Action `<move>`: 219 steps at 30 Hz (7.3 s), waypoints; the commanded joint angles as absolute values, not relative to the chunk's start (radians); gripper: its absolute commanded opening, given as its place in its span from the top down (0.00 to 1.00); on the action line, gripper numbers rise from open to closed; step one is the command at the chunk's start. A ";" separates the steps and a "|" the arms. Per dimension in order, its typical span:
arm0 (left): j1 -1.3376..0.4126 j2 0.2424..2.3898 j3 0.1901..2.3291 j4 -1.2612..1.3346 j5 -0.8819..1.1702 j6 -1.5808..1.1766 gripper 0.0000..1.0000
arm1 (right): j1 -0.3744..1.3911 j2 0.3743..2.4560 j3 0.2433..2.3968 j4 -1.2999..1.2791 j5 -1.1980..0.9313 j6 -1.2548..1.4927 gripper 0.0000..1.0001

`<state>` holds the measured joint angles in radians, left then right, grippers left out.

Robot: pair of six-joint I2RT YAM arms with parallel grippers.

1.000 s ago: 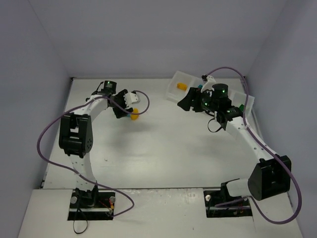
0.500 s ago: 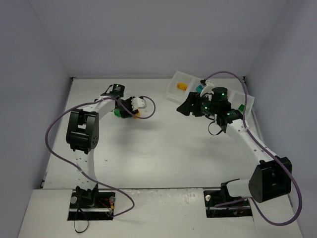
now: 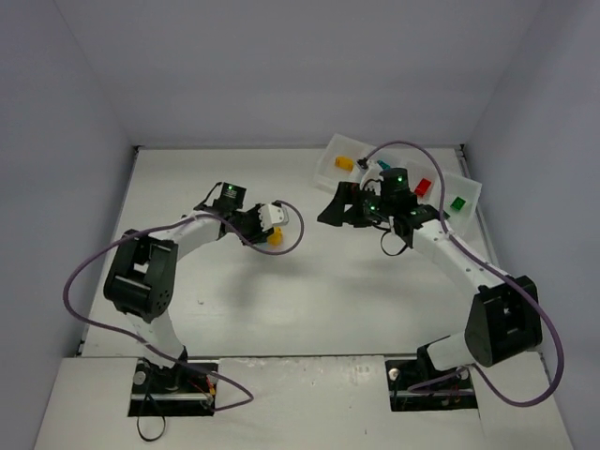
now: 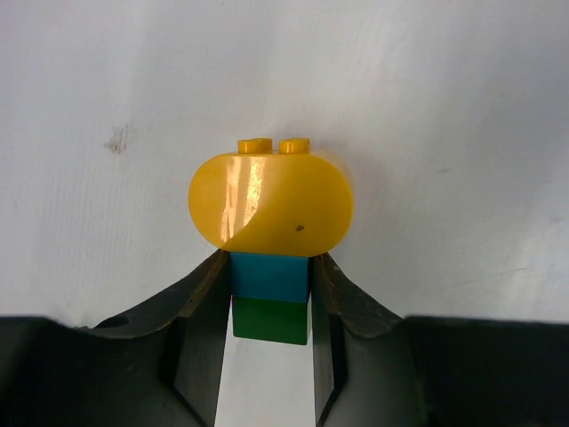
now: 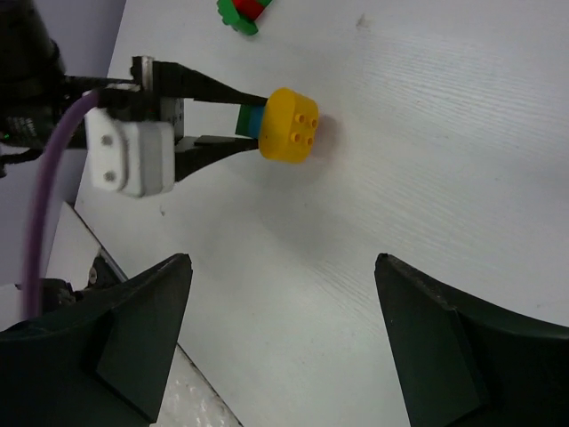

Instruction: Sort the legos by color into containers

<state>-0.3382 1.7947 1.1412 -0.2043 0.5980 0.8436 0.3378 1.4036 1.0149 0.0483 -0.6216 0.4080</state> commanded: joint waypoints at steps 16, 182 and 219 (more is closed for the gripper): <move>-0.552 1.336 0.917 0.176 0.577 0.574 1.00 | 0.457 1.586 1.149 0.175 -0.690 0.546 0.04; -0.477 1.253 0.845 0.129 0.683 0.494 1.00 | 0.278 1.493 1.161 0.160 -0.876 0.382 1.00; -0.523 1.265 0.903 0.239 0.706 0.413 1.00 | 0.325 1.514 1.273 -0.043 -0.893 0.305 0.20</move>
<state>-0.5095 1.2640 0.8265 0.1425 0.6594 0.3927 0.2546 1.5364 1.3151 -0.0849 -0.6888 0.2821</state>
